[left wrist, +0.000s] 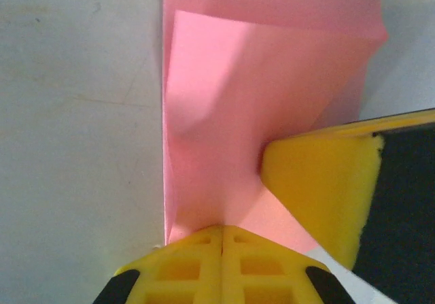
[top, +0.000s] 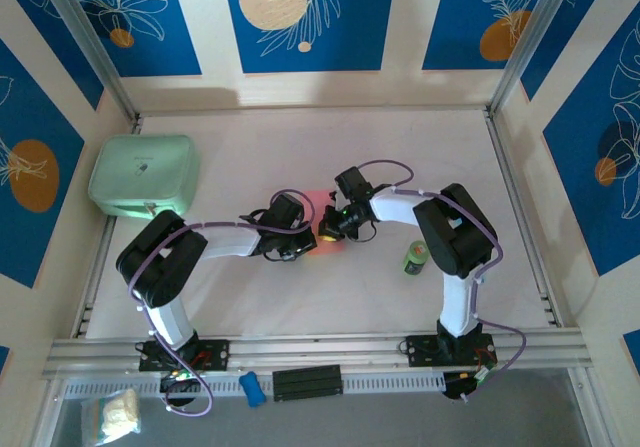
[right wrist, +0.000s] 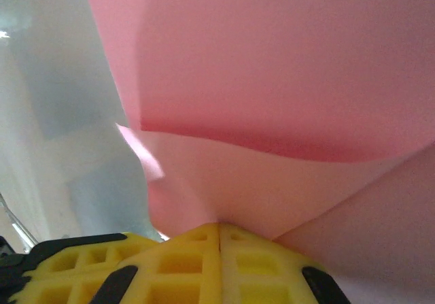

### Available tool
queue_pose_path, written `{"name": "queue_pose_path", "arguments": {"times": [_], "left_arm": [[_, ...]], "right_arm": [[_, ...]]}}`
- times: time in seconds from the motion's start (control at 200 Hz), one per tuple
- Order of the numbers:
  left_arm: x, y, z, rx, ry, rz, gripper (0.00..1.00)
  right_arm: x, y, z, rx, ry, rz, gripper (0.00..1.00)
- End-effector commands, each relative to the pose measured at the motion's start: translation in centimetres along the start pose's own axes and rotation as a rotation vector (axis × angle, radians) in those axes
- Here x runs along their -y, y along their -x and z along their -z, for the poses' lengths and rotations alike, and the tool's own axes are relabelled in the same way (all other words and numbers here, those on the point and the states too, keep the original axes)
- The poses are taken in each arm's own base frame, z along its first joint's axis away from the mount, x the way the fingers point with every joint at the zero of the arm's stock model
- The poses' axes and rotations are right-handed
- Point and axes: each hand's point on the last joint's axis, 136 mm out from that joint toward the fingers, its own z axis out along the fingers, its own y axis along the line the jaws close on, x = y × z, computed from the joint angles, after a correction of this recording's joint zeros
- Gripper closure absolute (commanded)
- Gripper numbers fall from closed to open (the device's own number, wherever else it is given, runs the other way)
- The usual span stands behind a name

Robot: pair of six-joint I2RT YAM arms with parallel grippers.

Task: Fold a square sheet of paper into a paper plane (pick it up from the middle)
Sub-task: Fold the triangle a second time at the center of the table.

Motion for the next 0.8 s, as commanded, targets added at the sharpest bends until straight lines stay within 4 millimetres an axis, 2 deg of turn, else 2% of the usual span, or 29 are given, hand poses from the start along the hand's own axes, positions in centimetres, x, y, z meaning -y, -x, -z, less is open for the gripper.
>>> {"name": "queue_pose_path", "arguments": {"times": [0.0, 0.17, 0.365, 0.535, 0.69, 0.795], "left_arm": [[-0.3, -0.7, 0.3, -0.02, -0.004, -0.005, 0.98], [1.2, 0.1, 1.3, 0.018, -0.047, -0.018, 0.94], [0.0, 0.1, 0.9, 0.012, 0.011, -0.023, 0.92], [-1.0, -0.9, -0.1, -0.037, 0.029, -0.009, 0.93], [-2.1, -2.7, -0.4, -0.124, 0.045, -0.018, 0.96], [-3.8, -4.1, 0.0, -0.185, 0.112, -0.051, 0.97]], "right_arm": [[1.0, -0.3, -0.6, -0.023, -0.022, -0.016, 0.97], [2.0, -0.4, -0.8, -0.023, -0.054, -0.024, 0.97], [2.2, -0.5, -1.0, -0.026, -0.058, -0.028, 0.98], [2.3, -0.4, -1.0, -0.024, -0.058, -0.03, 0.98], [2.5, -0.3, -0.9, -0.022, -0.067, -0.04, 0.98], [2.9, -0.3, -1.0, -0.025, -0.075, -0.05, 0.98]]}}
